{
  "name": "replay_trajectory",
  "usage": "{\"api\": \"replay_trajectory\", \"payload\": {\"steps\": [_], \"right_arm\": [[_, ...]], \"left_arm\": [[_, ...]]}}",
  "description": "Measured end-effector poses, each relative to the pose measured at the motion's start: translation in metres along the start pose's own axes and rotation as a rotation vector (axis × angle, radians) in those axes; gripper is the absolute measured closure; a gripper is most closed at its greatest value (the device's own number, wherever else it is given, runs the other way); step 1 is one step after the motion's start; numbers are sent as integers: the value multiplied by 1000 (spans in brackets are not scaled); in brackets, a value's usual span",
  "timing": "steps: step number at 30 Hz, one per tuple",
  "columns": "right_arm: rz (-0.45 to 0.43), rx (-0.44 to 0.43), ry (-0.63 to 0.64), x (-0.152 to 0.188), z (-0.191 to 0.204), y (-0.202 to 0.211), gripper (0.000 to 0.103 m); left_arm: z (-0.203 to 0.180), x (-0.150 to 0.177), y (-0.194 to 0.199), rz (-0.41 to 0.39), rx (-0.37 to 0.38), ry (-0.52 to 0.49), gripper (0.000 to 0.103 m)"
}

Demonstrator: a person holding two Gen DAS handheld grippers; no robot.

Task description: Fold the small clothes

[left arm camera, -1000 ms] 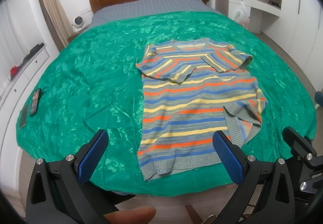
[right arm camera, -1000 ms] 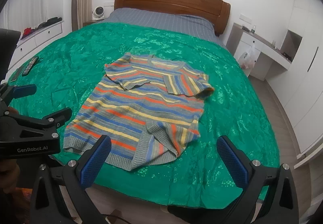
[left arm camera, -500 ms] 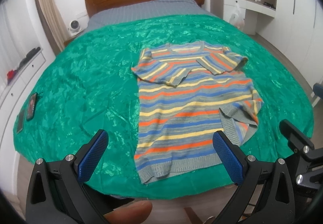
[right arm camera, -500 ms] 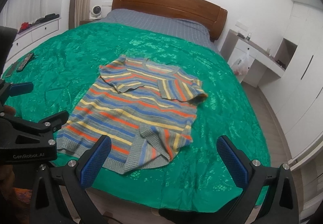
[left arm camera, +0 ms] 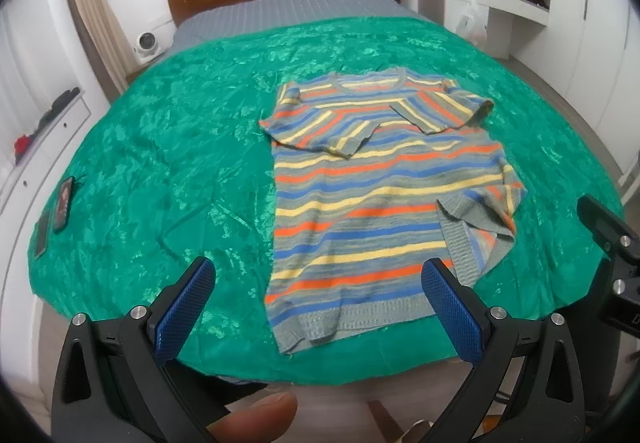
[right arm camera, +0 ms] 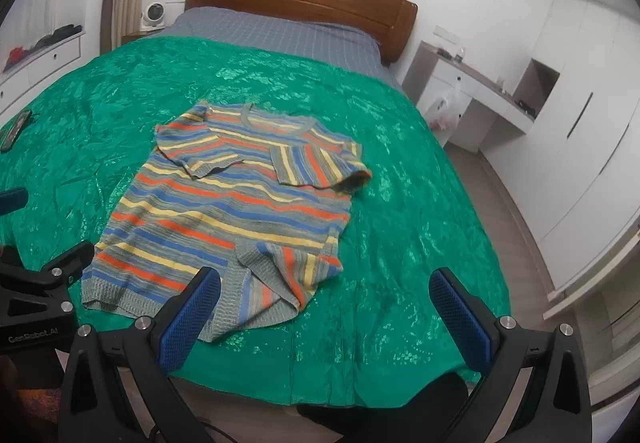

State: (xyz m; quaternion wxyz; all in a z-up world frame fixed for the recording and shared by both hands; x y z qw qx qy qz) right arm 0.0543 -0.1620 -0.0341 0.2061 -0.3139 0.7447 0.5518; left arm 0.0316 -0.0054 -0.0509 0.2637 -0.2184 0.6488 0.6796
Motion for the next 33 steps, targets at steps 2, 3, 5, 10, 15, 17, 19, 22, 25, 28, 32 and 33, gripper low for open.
{"api": "replay_trajectory", "payload": {"steps": [2, 3, 5, 10, 15, 17, 19, 22, 25, 28, 32, 33], "right_arm": [[11, -5, -9, 2, -1, -2, 0], [15, -5, -11, 2, -2, -3, 0], [23, -3, -11, 3, -2, -4, 0], [30, -3, -12, 5, -1, -5, 0], [37, -3, -15, 6, -1, -6, 0], [38, -3, -15, 6, 0, -6, 0], [38, -4, -15, 6, 0, -6, 0], [40, -4, -13, 6, 0, -6, 0], [28, -18, -16, 5, -6, -8, 0], [-4, -24, -10, 9, -24, -14, 0], [20, -37, -22, 23, -40, -40, 0], [33, -64, -23, 26, -39, -48, 0]], "left_arm": [[1, 0, -1, 2, -1, 4, 0], [1, 0, -1, 4, 1, 7, 0], [1, 1, -1, 8, 5, 10, 0], [3, 2, -3, 22, 12, 20, 0], [7, 3, -5, 30, 12, 35, 0], [8, 3, -5, 31, 13, 35, 0], [8, 3, -6, 34, 15, 35, 0], [8, 4, -8, 40, 21, 29, 0], [17, 5, -12, 46, 49, 25, 0], [41, 8, -27, 71, 48, 52, 0], [78, 29, -58, 155, 55, 97, 0], [82, 35, -65, 170, 60, 99, 0]]}}
Point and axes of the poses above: each gripper's, at about its wrist camera, not at the fingertips, and y roughly against the way its jaws point, z to its left, x to its underside, the point moved 2 cm from there along -y, roughly the way its jaws point, and after that the axes turned 5 degrees about y, right-handed, at the moved point
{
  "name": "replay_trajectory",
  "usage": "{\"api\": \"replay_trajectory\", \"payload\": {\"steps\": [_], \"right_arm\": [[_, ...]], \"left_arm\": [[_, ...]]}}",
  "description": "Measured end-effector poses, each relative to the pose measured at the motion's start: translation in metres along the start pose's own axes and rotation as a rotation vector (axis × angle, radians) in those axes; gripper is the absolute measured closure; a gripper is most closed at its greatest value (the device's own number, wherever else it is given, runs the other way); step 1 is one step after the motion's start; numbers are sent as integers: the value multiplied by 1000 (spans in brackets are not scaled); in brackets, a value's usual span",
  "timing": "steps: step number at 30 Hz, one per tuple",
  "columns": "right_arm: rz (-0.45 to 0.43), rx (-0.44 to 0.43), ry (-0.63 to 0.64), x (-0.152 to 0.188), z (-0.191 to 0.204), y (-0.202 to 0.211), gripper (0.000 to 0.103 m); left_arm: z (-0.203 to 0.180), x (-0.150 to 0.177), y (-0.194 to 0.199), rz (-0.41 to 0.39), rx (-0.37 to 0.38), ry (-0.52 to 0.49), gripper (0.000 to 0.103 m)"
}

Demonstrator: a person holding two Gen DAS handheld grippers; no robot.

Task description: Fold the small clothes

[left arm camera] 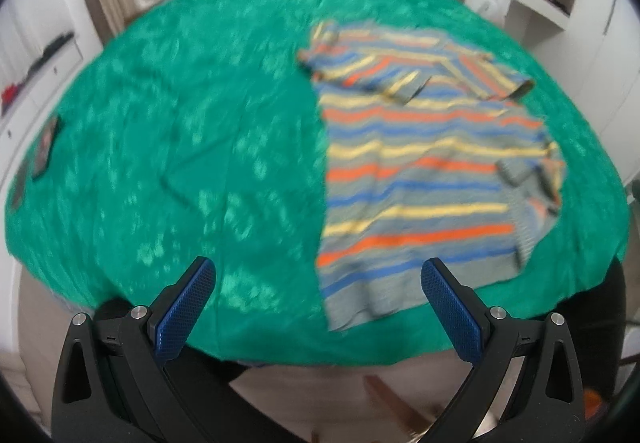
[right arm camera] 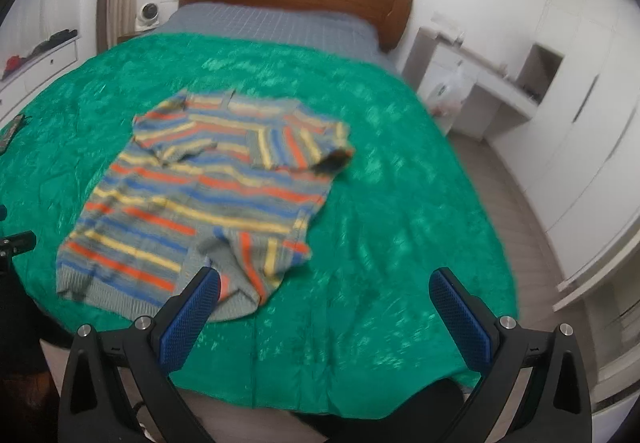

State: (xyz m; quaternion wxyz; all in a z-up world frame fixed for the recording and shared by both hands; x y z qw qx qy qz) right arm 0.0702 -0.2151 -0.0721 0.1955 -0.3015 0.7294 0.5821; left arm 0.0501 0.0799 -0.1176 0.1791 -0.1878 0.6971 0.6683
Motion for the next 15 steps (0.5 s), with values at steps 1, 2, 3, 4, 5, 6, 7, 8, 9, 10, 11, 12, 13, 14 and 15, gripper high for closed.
{"api": "replay_trajectory", "payload": {"steps": [1, 2, 3, 4, 5, 6, 7, 8, 9, 10, 11, 12, 13, 14, 15], "right_arm": [[13, -40, -2, 4, 2, -9, 0], [26, -91, 1, 7, 8, -21, 0], [36, -127, 7, 9, 13, -30, 0], [43, -179, 27, 9, 24, -42, 0], [47, -210, 59, 7, 35, -56, 1], [48, -211, 82, 8, 43, -64, 1], [53, -208, 121, 6, 53, -78, 1], [72, -203, 167, 5, 64, -96, 2], [89, -188, 197, 6, 70, -110, 7], [121, -161, 225, 8, 75, -128, 33], [137, -163, 228, 10, 75, -136, 54], [146, -179, 208, 11, 70, -140, 89], [144, -194, 161, 11, 60, -139, 92], [137, -209, 90, 12, 43, -131, 93], [139, -204, 53, 15, 30, -122, 98]], "left_arm": [[2, 5, -9, 21, 2, 1, 0], [3, 11, -19, 48, 12, 2, 0], [2, 15, -31, 78, 28, 3, 0], [0, 19, -41, 105, 36, 5, 1], [-1, 22, -51, 126, 32, 6, 1], [-1, 24, -60, 139, 23, 7, 1], [-2, 27, -68, 148, 11, 5, 2], [-3, 29, -76, 159, -4, 2, 3], [-4, 32, -81, 167, -10, 3, 6], [-5, 34, -84, 176, -7, 4, 20], [-6, 37, -85, 188, 5, 5, 33], [-8, 38, -84, 187, 15, 3, 38], [-9, 39, -80, 178, 25, 0, 51], [-10, 41, -76, 167, 36, -7, 70], [-9, 42, -73, 166, 49, -9, 77]]}}
Point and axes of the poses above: each gripper's, at about its wrist camera, not at the fingertips, and y roughly against the way its jaws point, z to its left, x to its underside, the point moved 2 cm from there along -y, roughly the way its jaws point, and after that the axes turned 5 degrees about y, right-handed, at the moved point
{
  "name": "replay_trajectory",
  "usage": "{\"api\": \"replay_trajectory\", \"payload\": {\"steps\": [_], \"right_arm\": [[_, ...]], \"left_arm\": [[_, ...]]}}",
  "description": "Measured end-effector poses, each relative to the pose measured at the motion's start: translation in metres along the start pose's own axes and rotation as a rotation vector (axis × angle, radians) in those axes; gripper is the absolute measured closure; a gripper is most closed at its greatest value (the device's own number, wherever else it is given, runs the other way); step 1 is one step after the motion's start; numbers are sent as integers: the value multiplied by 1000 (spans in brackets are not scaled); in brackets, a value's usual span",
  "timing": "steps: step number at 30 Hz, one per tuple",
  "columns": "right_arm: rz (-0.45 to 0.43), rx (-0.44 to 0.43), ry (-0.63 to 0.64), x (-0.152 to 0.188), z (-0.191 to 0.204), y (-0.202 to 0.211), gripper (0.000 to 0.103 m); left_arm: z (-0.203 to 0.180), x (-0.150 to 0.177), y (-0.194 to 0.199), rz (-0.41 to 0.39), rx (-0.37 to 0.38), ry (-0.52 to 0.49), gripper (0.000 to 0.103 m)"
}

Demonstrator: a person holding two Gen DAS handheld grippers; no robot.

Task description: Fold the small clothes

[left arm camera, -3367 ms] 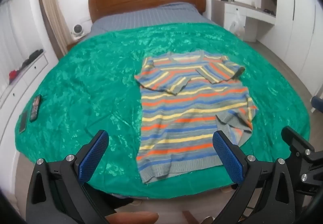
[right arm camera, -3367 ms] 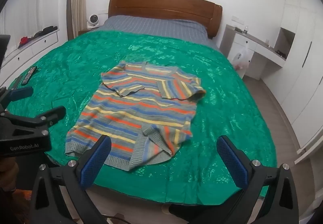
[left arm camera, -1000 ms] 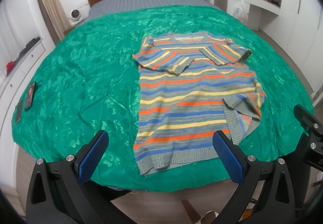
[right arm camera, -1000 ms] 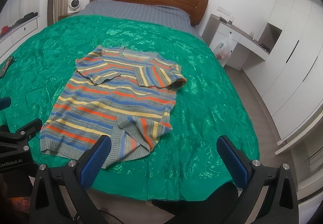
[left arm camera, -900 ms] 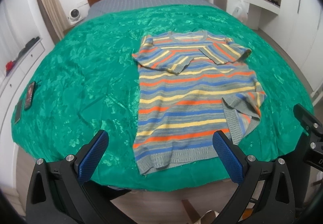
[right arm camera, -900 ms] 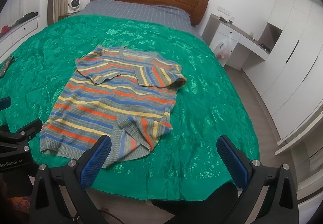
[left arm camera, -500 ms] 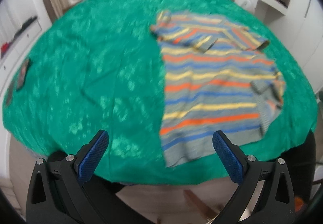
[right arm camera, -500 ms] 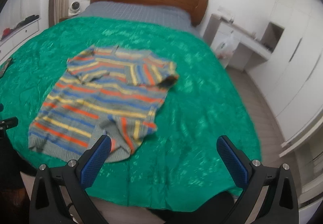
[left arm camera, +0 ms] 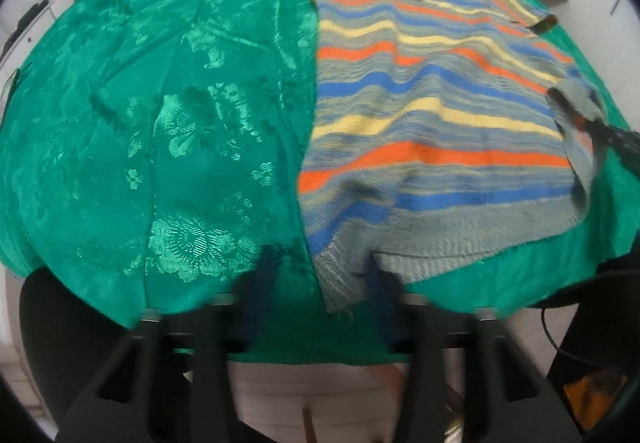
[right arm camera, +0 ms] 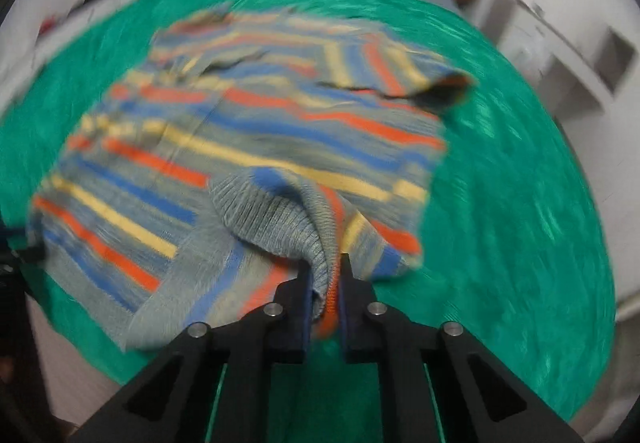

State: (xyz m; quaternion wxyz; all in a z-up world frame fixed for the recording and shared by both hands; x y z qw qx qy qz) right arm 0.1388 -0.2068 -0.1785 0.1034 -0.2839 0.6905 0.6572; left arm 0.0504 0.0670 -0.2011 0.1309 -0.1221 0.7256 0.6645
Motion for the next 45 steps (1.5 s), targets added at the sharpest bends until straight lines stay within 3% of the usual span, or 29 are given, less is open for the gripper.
{"api": "replay_trajectory", "payload": {"steps": [4, 8, 10, 11, 12, 13, 14, 15, 16, 18, 19, 20, 21, 22, 26, 28, 32, 35, 36, 38, 39, 40, 41, 45], "right_arm": [[47, 1, -126, 43, -44, 38, 98], [190, 48, -194, 100, -70, 42, 97], [206, 32, -231, 117, -80, 45, 95], [188, 8, -258, 121, -84, 49, 92], [162, -23, -276, 120, -85, 52, 78], [128, -69, -297, 118, -86, 54, 52], [99, -117, -320, 115, -87, 54, 38], [71, -172, -345, 112, -87, 53, 26], [47, -236, -369, 106, -86, 46, 26], [62, -284, -363, 99, -80, 28, 29], [81, -320, -349, 95, -74, 17, 48], [116, -368, -337, 95, -69, 6, 66], [149, -376, -342, 96, -67, 0, 98], [169, -365, -370, 100, -68, 2, 97], [192, -299, -376, 114, -73, 35, 97], [203, -291, -393, 124, -72, 46, 98], [277, -229, -367, 124, -67, 1, 98], [274, -187, -341, 113, -60, -5, 96], [261, -169, -330, 108, -59, 2, 89], [220, -60, -284, 95, -56, 32, 63], [191, -10, -264, 88, -56, 47, 43], [152, 47, -244, 80, -54, 66, 31], [111, 107, -223, 70, -53, 87, 28], [13, 230, -152, 34, -39, 136, 26]], "left_arm": [[5, 9, 9, 3, 48, 0, 89], [8, 21, 13, 8, 45, -28, 90], [16, 23, 16, 10, 48, -28, 89], [21, 26, 20, 5, 58, -21, 84], [26, 27, 24, -2, 77, -11, 75], [32, 24, 25, -14, 92, -1, 51], [35, 22, 26, -25, 97, 7, 29], [37, 20, 27, -48, 104, 20, 25], [37, 19, 26, -55, 107, 24, 24], [35, 17, 16, -23, 112, 19, 33], [31, 15, 10, -6, 120, 13, 50], [27, 14, 5, 4, 113, 1, 79], [24, 15, 3, 4, 79, -14, 92], [23, 17, 3, 11, 66, -25, 100], [35, 29, 26, 21, 109, -9, 102], [36, 35, 31, 20, 72, -50, 102], [27, 37, 1, 39, -42, -128, 102], [25, 38, 4, 14, -62, -132, 98], [29, 39, 12, -5, -57, -120, 94], [36, 40, 28, -30, -38, -82, 81], [42, 41, 38, -53, -33, -61, 74], [45, 40, 47, -78, -31, -44, 58], [55, 42, 60, -109, -30, -23, 49], [65, 25, 96, -198, -28, 40, 47]]}}
Point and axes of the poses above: each gripper's, at about its wrist camera, not at the fingertips, and y roughly against the way its jaws point, z to its left, x to its underside, the point moved 2 cm from there along -y, roughly the way its jaws point, and after that the axes turned 5 degrees about y, right-handed, at the moved point
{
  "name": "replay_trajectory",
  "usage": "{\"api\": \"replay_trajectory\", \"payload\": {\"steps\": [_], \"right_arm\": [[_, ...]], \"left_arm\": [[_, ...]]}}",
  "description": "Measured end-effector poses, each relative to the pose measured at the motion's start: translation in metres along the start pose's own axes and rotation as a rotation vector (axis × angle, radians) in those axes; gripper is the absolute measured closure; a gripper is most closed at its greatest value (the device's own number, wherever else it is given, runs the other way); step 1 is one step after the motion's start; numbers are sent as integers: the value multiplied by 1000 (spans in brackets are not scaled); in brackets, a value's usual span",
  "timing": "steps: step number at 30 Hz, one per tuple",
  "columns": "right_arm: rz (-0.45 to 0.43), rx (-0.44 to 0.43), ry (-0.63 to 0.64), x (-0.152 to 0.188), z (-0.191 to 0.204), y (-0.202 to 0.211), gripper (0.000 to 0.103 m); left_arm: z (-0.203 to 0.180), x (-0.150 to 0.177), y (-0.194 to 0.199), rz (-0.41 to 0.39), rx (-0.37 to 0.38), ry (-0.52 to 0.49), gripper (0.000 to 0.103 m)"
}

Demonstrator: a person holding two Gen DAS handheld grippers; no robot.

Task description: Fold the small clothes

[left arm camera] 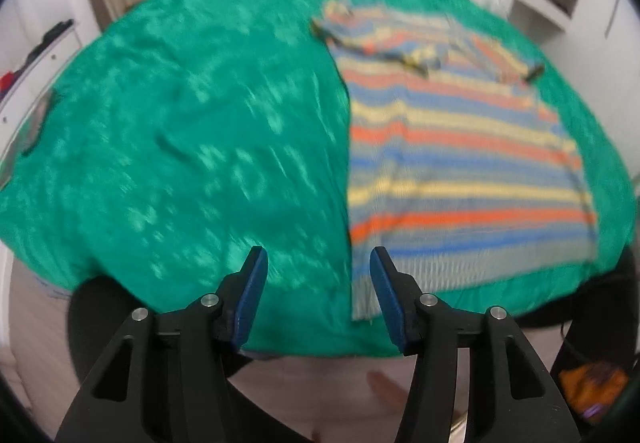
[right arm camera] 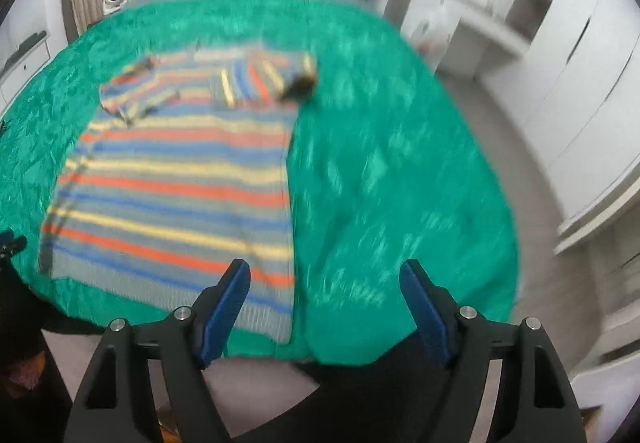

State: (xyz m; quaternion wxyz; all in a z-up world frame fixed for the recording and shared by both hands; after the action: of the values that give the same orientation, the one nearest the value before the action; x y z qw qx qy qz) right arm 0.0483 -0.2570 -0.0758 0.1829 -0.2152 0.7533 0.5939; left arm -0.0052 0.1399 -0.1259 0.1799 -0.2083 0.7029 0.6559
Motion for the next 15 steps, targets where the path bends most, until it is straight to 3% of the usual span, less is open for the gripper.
{"api": "replay_trajectory", "payload": {"steps": [5, 8, 15], "right_arm": [[-96, 39, 61, -32, 18, 31, 25], [-123, 54, 84, -42, 28, 40, 25], [-114, 133, 170, -42, 40, 45, 25]], "left_arm": [[-4, -30, 22, -97, -5, 37, 36], [-11, -40, 24, -128, -17, 38, 35], [-15, -36, 17, -114, -32, 44, 35]]}}
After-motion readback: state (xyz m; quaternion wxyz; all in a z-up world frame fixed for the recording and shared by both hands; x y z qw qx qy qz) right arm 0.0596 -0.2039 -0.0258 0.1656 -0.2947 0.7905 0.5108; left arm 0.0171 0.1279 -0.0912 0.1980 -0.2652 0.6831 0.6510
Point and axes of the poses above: each gripper's, at about its wrist camera, not at the fingertips, and y roughly against the way its jaws point, z to its left, x to its underside, the point moved 2 cm from there along -y, roughly the way its jaws point, and after that the axes turned 5 degrees about y, right-handed, at the moved point
